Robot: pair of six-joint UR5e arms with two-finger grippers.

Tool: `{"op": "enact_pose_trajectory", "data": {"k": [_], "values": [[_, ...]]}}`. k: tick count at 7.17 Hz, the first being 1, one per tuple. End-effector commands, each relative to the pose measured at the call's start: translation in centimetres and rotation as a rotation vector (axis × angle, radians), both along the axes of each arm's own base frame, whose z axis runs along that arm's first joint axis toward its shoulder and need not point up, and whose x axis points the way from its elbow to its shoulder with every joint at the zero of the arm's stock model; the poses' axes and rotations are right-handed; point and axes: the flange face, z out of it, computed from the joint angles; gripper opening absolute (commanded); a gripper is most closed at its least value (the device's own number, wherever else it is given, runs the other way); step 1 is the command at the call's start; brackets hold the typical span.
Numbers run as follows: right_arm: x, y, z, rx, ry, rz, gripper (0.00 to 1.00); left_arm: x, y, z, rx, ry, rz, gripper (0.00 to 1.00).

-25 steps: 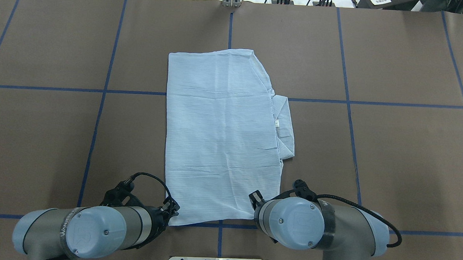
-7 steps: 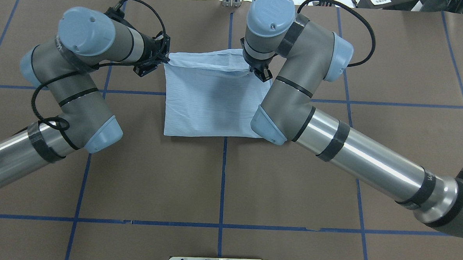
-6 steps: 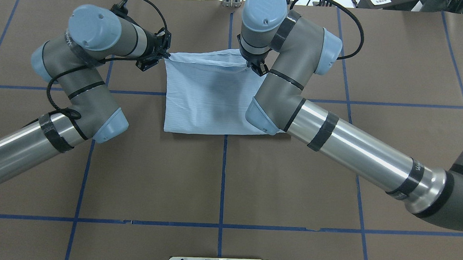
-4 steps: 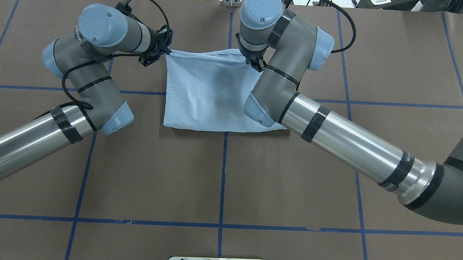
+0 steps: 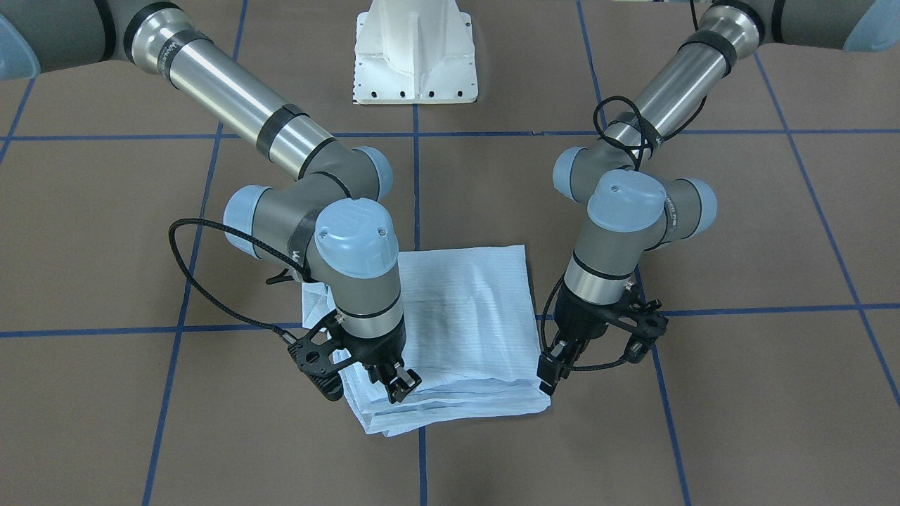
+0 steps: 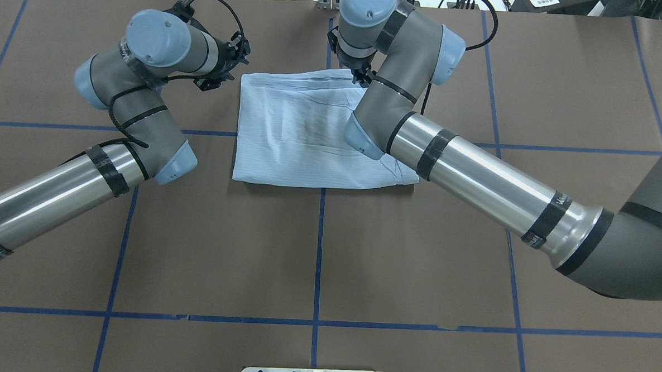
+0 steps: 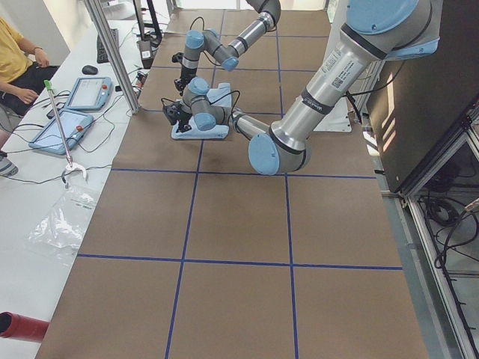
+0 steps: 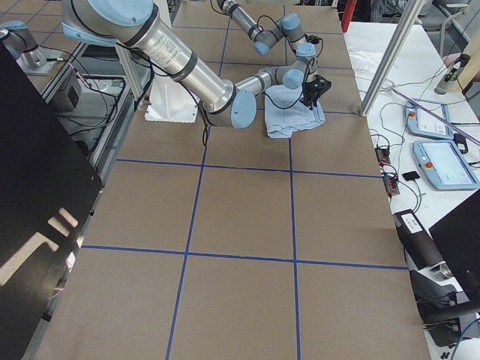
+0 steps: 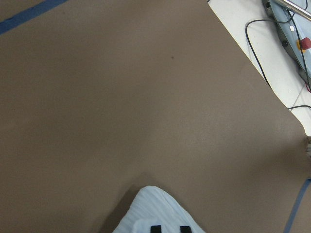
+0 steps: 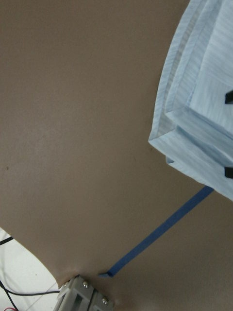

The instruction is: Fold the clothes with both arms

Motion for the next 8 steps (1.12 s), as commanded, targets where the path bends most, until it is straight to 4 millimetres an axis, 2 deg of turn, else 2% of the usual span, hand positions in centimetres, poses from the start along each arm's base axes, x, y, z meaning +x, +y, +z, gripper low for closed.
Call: {"op": "enact_pose_trajectory", "data": {"k": [1,2,3,4,5,6,7,8], "values": [[3.5,-2.5,1.3,0.05,0.019,-0.085,0.99,-1.6,-0.6,0.0,0.082,-0.05,0.038,0.55],[5.8,-2.4,3.4,0.084,0.025,-0.149,1.0,-3.4,0.4,1.2,0.156,-0.096,0.115,0.54],[9.6,-1.5,6.7,0.115,0.008,-0.225,1.0,-7.2,2.8,2.6,0.256,-0.122,0.221,0.54],[13.1,-0.6,9.4,0.136,0.011,-0.278,1.0,-11.1,3.4,2.7,0.334,-0.137,0.296,0.54],[18.1,0.5,12.2,0.169,0.06,-0.337,1.0,-16.5,3.4,5.0,0.389,-0.165,0.369,0.54],[25.0,2.5,14.9,0.264,0.121,-0.434,1.0,-23.3,5.2,8.4,0.526,-0.259,0.466,0.54],[31.0,6.2,16.7,0.301,0.176,-0.489,1.0,-29.9,6.5,12.1,0.626,-0.345,0.551,0.55],[35.8,8.9,17.4,0.344,0.239,-0.577,1.0,-34.9,7.1,15.6,0.705,-0.448,0.611,0.62]]}}
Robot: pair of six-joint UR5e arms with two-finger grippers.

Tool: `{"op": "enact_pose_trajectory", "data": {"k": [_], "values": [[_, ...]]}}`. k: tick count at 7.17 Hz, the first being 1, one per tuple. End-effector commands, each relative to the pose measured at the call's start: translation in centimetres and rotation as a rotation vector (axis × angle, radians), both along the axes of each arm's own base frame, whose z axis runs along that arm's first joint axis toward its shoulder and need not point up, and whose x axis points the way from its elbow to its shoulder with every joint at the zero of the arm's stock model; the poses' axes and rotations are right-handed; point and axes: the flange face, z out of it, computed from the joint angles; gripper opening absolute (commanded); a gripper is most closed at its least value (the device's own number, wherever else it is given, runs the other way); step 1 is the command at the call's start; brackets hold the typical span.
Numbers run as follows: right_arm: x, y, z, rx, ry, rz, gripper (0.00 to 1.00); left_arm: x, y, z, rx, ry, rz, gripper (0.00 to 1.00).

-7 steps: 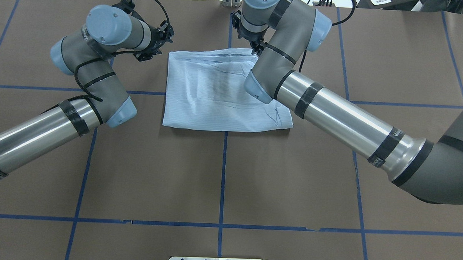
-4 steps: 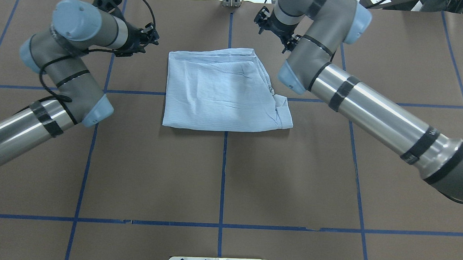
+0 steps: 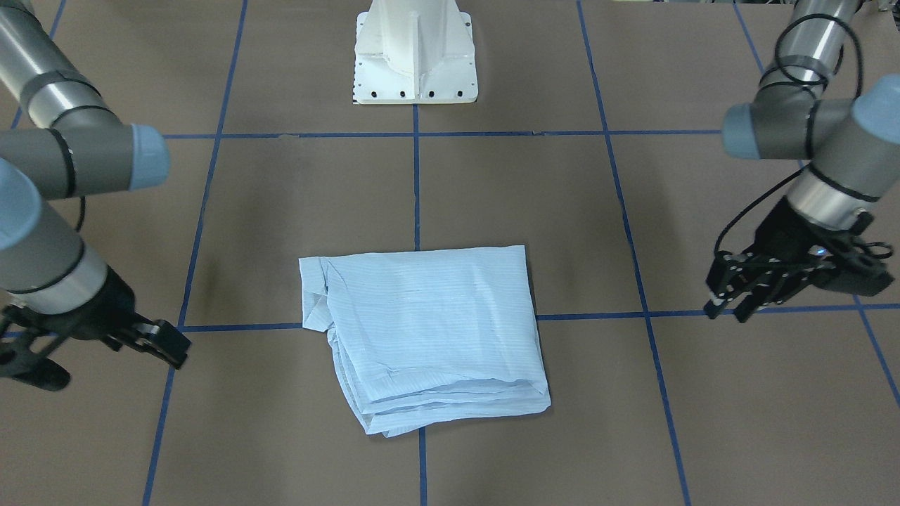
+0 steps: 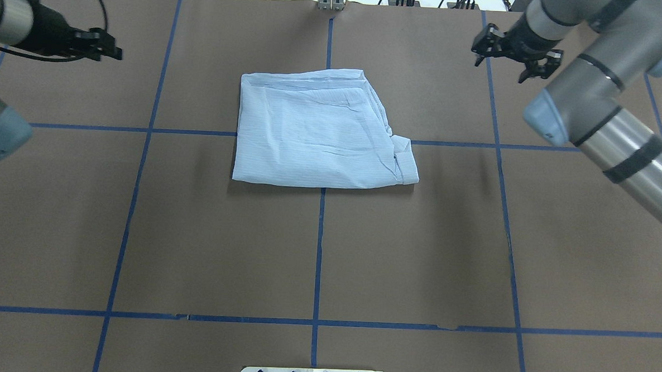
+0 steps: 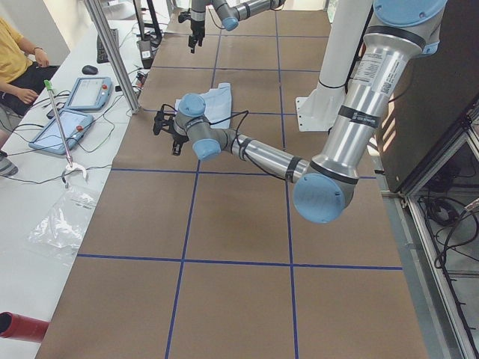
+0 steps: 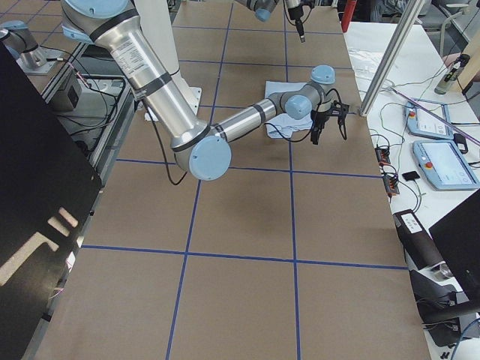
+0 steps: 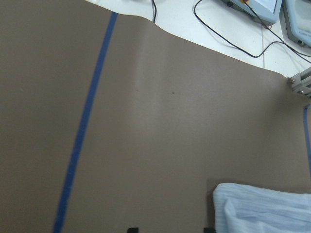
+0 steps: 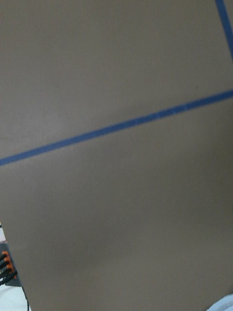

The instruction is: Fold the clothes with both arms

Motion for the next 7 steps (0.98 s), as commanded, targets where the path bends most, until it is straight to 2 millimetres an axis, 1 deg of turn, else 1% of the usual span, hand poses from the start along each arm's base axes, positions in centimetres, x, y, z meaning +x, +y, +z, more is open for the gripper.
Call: {"op": "enact_pose_trajectory", "data": {"k": [1,2,3,4,5,6,7], "values": [[9.9,4.7,2.5,0.078,0.109,-0.176,1.0,-11.2,1.2,6.1,0.187,-0.212,0.11,0.63],[13.9,5.5,5.9,0.094,0.104,-0.23,1.0,-15.9,0.9,7.4,0.216,-0.307,0.141,1.0],[17.3,6.6,9.2,0.097,0.078,-0.273,1.0,-20.1,0.8,8.3,0.21,-0.364,0.146,1.0],[19.5,8.1,12.9,0.109,0.089,-0.335,1.0,-22.7,1.1,8.8,0.172,-0.374,0.134,1.0],[22.4,8.8,15.2,0.139,0.088,-0.373,1.0,-22.7,2.0,9.8,0.146,-0.338,0.17,1.0],[24.6,10.1,17.5,0.147,0.062,-0.398,1.0,-22.6,3.6,10.5,0.134,-0.315,0.184,1.0],[26.2,10.5,18.2,0.163,0.065,-0.402,1.0,-22.7,4.3,11.4,0.119,-0.315,0.186,1.0]]}}
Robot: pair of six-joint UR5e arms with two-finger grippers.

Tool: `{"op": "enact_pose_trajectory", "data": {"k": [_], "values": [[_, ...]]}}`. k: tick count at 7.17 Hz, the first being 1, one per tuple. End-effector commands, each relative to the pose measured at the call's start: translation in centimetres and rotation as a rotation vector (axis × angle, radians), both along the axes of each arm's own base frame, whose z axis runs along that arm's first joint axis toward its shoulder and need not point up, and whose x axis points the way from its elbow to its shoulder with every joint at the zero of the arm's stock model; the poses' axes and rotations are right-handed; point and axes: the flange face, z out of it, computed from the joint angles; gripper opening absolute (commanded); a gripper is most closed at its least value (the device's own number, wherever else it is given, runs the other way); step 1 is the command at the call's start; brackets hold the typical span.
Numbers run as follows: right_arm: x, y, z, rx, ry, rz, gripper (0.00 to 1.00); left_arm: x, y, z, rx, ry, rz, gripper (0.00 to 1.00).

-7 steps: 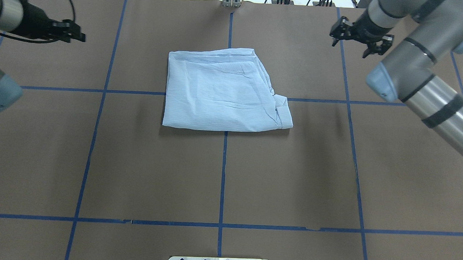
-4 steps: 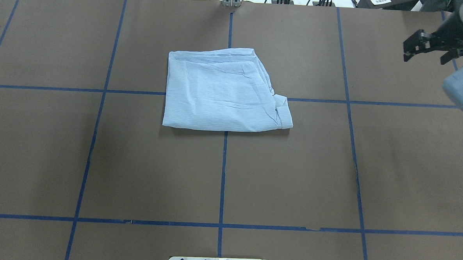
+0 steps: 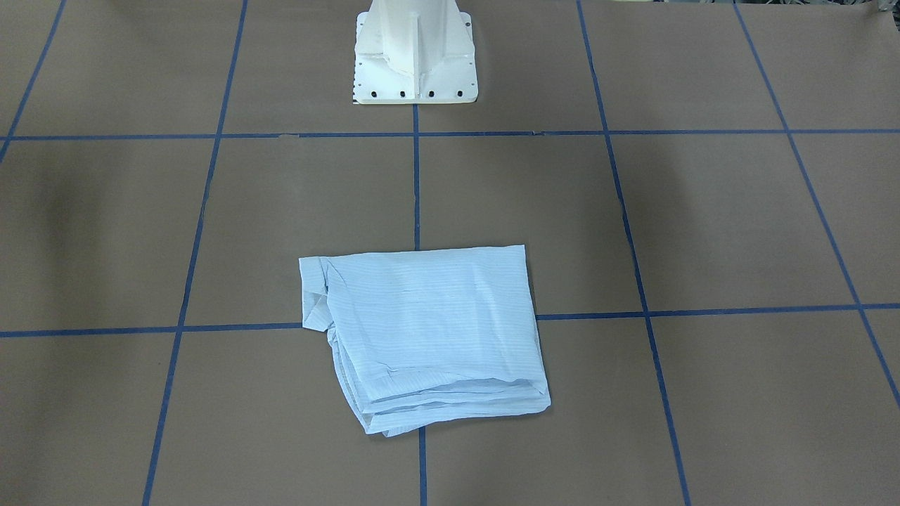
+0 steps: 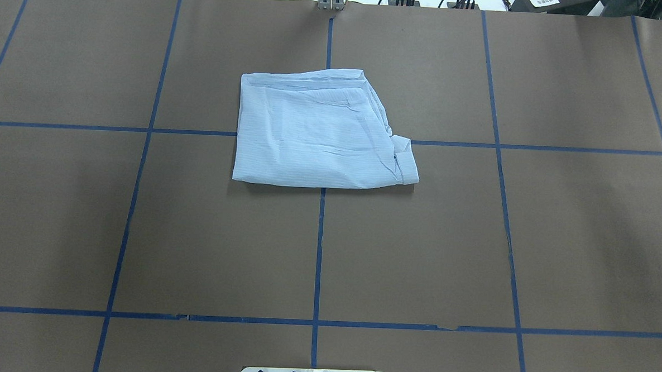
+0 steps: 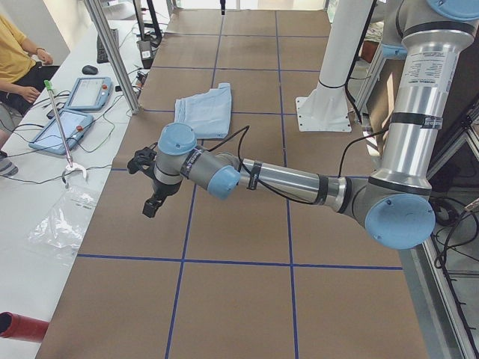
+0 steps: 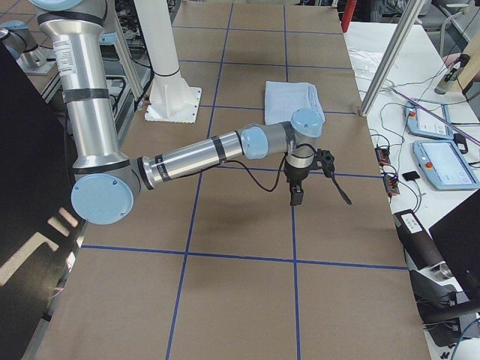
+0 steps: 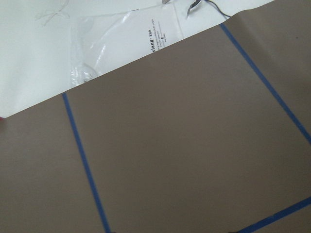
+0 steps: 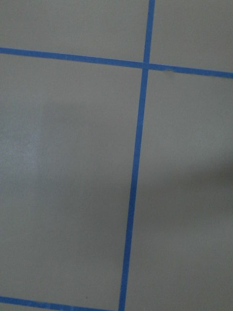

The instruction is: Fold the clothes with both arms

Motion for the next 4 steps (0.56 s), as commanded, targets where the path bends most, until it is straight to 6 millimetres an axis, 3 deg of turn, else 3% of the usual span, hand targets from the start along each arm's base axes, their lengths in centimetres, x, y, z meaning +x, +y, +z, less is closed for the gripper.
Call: {"op": "enact_pose_trajectory", "data": {"k": [1,3,4], "values": [[2.8,1.1,1.6,0.014,-0.03,-0.009,1.0,-0.1,1.1,1.5,-0.03,0.009,0.007,1.0],[2.9,1.3,1.4,0.026,-0.032,-0.013,1.0,-0.4,2.1,1.0,-0.026,0.014,-0.002,1.0],[2.8,0.9,0.9,0.024,-0.039,-0.006,1.0,-0.2,3.5,3.5,-0.065,0.01,-0.001,1.0]]}}
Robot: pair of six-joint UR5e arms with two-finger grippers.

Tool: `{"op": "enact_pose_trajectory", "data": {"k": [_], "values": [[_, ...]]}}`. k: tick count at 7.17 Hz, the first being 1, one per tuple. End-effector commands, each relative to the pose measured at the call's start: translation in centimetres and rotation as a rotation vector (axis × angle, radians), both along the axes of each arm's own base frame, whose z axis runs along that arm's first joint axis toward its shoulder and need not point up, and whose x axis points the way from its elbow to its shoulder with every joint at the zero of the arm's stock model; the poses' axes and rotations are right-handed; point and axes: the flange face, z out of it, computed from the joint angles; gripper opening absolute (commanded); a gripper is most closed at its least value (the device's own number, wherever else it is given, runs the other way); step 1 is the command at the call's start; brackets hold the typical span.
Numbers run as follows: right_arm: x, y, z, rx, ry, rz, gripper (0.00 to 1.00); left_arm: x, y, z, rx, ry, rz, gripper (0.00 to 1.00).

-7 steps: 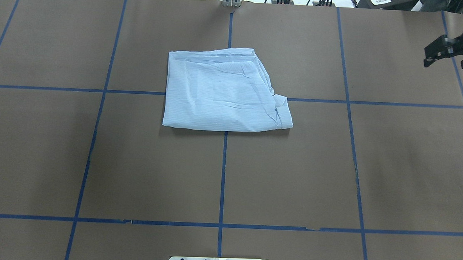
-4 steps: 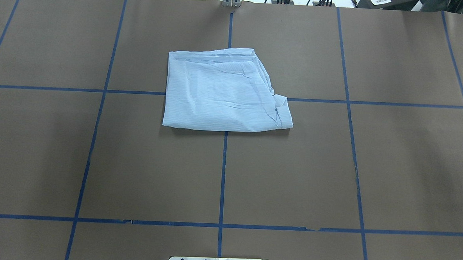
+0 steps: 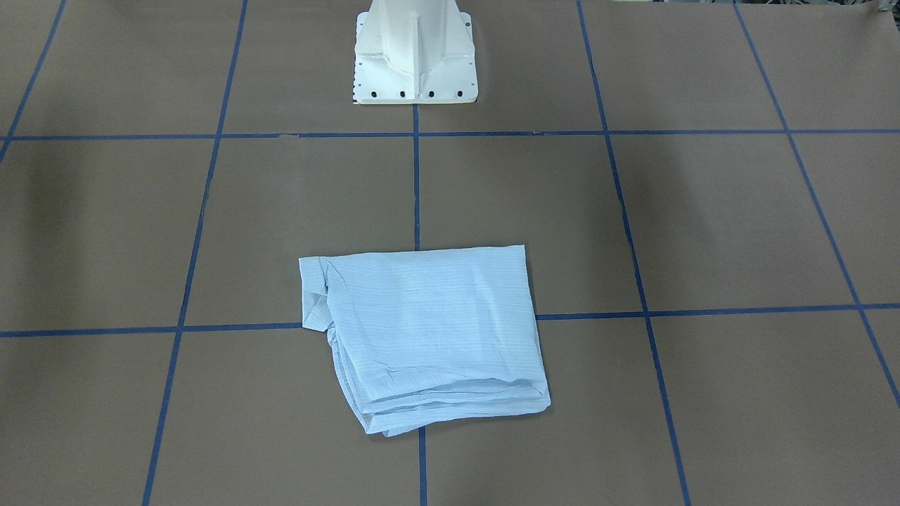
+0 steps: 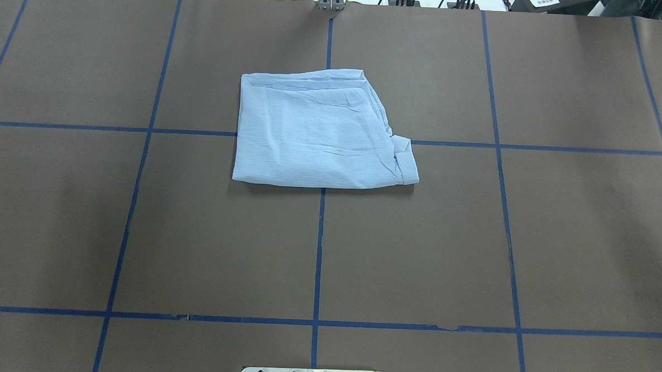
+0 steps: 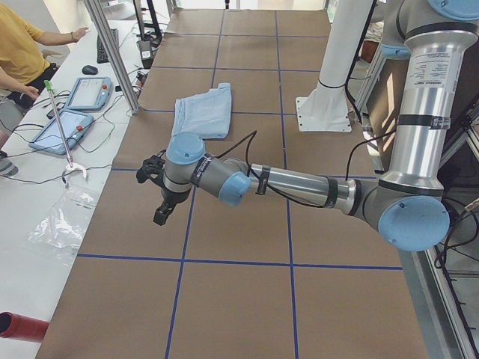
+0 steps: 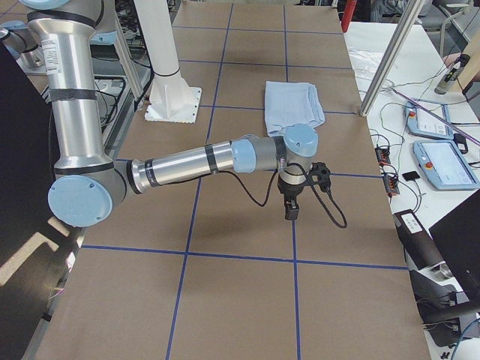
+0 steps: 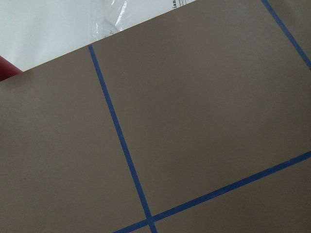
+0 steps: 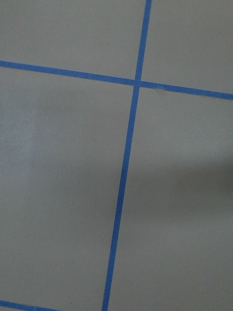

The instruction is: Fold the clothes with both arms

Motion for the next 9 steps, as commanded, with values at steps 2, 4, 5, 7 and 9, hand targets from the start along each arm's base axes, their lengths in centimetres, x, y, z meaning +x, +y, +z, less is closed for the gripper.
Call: {"op": "enact_pose_trajectory", "data": {"k": [2,4,5,7,9], "values": [[0.0,-0.2,-0.2,0.001,-0.007,0.002,1.0,0.0,2.6,-0.1,0.0,0.008,-0.004,1.0],[0.0,-0.1,-0.7,0.01,-0.005,0.005,1.0,-0.1,2.5,-0.7,0.011,0.007,-0.006,1.0],[0.1,0.3,-0.2,0.003,0.0,0.003,1.0,-0.1,2.6,-0.8,0.011,0.005,-0.008,1.0],[0.2,0.8,0.9,-0.012,0.003,-0.003,1.0,-0.1,2.7,-0.2,-0.004,0.005,-0.006,1.0],[0.6,2.9,2.6,-0.047,-0.001,0.003,1.0,-0.3,3.9,1.0,-0.026,0.004,-0.006,1.0]]}}
